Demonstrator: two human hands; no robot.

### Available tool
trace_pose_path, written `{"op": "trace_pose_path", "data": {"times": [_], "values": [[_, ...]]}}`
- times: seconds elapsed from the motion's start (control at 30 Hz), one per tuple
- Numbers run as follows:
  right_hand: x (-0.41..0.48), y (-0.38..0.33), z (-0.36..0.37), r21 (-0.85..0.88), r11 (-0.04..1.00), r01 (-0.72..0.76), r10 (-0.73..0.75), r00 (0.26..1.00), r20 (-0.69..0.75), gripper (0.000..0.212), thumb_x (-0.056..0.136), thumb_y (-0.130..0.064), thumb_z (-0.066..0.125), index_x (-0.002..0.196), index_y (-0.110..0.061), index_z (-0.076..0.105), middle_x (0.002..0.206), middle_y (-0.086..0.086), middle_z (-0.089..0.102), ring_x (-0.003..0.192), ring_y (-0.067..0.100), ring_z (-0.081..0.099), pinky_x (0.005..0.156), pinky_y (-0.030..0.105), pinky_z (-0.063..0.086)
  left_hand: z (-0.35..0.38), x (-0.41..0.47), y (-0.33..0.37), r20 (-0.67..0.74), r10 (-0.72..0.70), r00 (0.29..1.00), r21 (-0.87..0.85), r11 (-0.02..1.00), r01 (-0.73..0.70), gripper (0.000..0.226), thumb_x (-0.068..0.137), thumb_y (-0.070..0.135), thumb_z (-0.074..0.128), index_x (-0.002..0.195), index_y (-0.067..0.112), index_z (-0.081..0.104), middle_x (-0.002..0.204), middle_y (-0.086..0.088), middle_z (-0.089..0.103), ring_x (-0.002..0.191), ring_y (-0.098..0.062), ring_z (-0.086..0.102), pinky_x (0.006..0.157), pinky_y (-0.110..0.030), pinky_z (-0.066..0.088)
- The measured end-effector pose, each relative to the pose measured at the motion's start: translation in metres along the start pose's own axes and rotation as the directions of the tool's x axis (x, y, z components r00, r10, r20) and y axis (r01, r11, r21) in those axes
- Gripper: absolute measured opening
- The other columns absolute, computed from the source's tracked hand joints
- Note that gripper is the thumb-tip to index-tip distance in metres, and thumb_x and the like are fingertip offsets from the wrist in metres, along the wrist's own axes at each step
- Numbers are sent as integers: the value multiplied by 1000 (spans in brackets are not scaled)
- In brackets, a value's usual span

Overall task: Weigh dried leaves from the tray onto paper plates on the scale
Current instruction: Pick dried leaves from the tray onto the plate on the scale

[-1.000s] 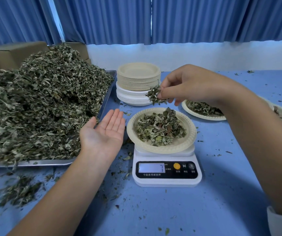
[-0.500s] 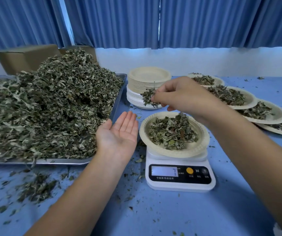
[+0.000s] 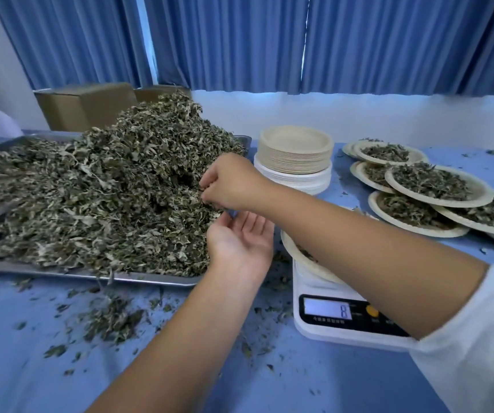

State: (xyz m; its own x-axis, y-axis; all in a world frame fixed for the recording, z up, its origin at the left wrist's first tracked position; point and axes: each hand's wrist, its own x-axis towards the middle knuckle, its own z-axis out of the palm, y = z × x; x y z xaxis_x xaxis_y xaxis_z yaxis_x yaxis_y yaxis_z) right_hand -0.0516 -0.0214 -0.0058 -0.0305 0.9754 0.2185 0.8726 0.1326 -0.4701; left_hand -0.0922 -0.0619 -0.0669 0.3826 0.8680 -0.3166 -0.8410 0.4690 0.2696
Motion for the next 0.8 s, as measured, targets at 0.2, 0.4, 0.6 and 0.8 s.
{"op": "trace_pose_path", "data": {"times": [0.2, 0.4, 0.6, 0.8], "values": [[-36, 37, -40, 137, 987, -80, 87, 995, -46, 15, 81, -5, 67, 90, -12, 76, 65, -4, 68, 57, 6, 59, 74, 23, 54, 0, -2, -4, 13, -33, 999, 152, 988, 30, 46, 101, 32, 35, 116, -8, 54, 127, -20, 56, 126, -29, 49, 104, -38, 37], [-92, 92, -77, 172, 964, -203, 231, 960, -160, 10, 83, -11, 67, 85, -17, 76, 65, -9, 66, 51, -5, 54, 50, 10, 39, -1, -3, -7, 22, -31, 999, 238, 971, 25, 45, 100, 29, 38, 125, -6, 51, 130, -18, 55, 126, -28, 50, 99, -36, 41], [-117, 112, -101, 73, 967, -244, 254, 944, -210, 11, 83, -28, 71, 93, -23, 74, 81, -3, 67, 66, 3, 55, 59, 15, 41, -1, -4, -4, 17, -3, 1000, 236, 972, -2, 45, 100, 29, 39, 126, -5, 51, 128, -19, 57, 123, -29, 52, 97, -36, 43], [-123, 110, -104, -55, 948, -314, 319, 938, 137, 25, 74, -41, 79, 94, -28, 70, 88, -9, 63, 72, 8, 63, 62, 20, 46, -3, -2, -3, 10, 3, 1000, 224, 975, -5, 44, 99, 29, 41, 124, -5, 52, 123, -20, 59, 121, -29, 54, 98, -37, 44]]}}
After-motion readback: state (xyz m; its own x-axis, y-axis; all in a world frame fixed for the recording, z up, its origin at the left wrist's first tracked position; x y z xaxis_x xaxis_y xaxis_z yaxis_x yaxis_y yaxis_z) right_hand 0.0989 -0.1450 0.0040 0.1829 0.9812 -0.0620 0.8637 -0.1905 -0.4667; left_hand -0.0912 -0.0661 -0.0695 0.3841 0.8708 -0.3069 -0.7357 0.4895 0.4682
